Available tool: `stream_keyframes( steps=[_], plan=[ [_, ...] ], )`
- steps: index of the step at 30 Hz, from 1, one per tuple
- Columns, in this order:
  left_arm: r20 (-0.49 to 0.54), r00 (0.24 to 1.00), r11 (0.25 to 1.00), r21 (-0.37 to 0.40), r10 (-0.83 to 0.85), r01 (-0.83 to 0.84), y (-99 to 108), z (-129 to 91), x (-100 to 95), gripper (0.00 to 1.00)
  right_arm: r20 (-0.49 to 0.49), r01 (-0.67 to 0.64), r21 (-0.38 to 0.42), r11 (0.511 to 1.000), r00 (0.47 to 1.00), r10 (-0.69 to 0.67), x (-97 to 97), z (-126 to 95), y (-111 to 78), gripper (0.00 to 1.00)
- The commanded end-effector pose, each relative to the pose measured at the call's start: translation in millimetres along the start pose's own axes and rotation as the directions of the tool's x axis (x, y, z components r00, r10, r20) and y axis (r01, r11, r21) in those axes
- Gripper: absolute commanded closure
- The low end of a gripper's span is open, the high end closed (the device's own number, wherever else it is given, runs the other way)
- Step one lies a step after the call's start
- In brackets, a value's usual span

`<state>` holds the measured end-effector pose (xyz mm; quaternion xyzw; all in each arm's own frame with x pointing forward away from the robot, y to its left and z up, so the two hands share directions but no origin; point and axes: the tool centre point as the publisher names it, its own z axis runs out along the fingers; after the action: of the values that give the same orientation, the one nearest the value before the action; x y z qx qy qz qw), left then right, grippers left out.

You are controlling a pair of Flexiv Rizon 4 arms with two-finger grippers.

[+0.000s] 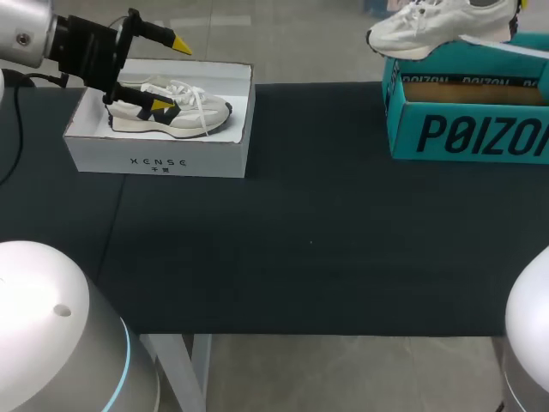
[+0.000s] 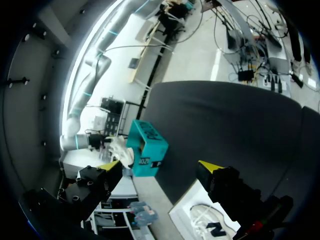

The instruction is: Take the shoe out of the shoebox, open the shoe tongue, remove and reinsert the insole, then place the shoe into the shoebox

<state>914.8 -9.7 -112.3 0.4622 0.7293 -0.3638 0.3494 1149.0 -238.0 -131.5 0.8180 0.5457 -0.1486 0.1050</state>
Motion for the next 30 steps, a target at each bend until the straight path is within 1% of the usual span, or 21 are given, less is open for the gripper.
stream_keyframes(
  steps=[1, 3, 4, 6, 8, 12, 18, 19, 21, 22, 26, 30],
  plan=[
    [-0.003, 1.0, 1.0, -0.001, 0.0, 0.0, -0.5, -0.4, 0.0, 0.0, -0.008, -0.001, -0.05, 0.999, 1.0, 0.001, -2.4, 1.1, -5.3, 1.0],
    [-0.003, 1.0, 1.0, -0.001, 0.0, 0.0, -0.5, -0.4, 0.0, 0.0, -0.008, -0.001, -0.05, 0.999, 1.0, 0.001, -2.4, 1.1, -5.3, 1.0],
    [-0.003, 1.0, 1.0, -0.001, 0.0, 0.0, -0.5, -0.4, 0.0, 0.0, -0.006, 0.014, -0.071, 0.997, 1.0, -0.015, -1.8, 3.6, -6.8, 1.0],
    [-0.003, 1.0, 1.0, -0.001, 0.0, 0.0, -0.5, -0.4, 0.0, 0.0, -0.031, 0.048, -0.087, 0.995, 0.998, -0.051, -5.5, 9.1, -8.5, 1.0],
    [-0.003, 1.0, 1.0, -0.001, 0.0, 0.0, -0.5, -0.4, 0.0, 0.0, -0.044, 0.054, -0.101, 0.993, 0.997, -0.059, -12.4, 14.5, -7.6, 1.0],
    [-0.003, 1.0, 1.0, -0.001, 0.0, 0.0, -0.5, -0.4, 0.0, 0.0, -0.066, 0.06, -0.097, 0.993, 0.996, -0.067, -28.6, 25.1, -5.2, 1.0],
    [-0.003, 1.0, 1.0, -0.001, 0.0, 0.0, -0.5, -0.4, 0.0, 0.0, -0.092, 0.005, -0.089, 0.996, 0.996, -0.013, -52.1, 42.5, -3.9, 1.0],
    [-0.003, 1.0, 1.0, -0.001, 0.0, 0.0, -0.5, -0.4, 0.0, 0.0, -0.095, 0.005, -0.099, 0.995, 0.995, -0.014, -54.8, 45.5, -4.3, 1.0],
    [-0.003, 1.0, 1.0, -0.001, 0.0, 0.0, -0.5, -0.4, 0.0, 0.0, -0.093, -0.01, -0.136, 0.991, 0.996, -0.002, -58.3, 52.8, -4.6, 1.0],
    [-0.003, 1.0, 1.0, -0.001, 0.0, 0.0, -0.5, -0.4, 0.0, 0.0, -0.093, -0.008, -0.136, 0.991, 0.996, -0.005, -58.9, 57.3, -3.3, 1.0],
    [-0.003, 1.0, 1.0, -0.001, 0.0, 0.0, -0.5, -0.4, 0.0, 0.0, -0.064, -0.037, -0.185, 0.982, 0.998, 0.025, -61.2, 71.9, 1.8, 1.0],
    [-0.003, 1.0, 1.0, -0.001, 0.0, 0.0, -0.5, -0.4, 0.0, 0.0, -0.057, -0.053, -0.189, 0.981, 0.997, 0.043, -63.0, 88.5, 8.8, 1.0]
  ],
)
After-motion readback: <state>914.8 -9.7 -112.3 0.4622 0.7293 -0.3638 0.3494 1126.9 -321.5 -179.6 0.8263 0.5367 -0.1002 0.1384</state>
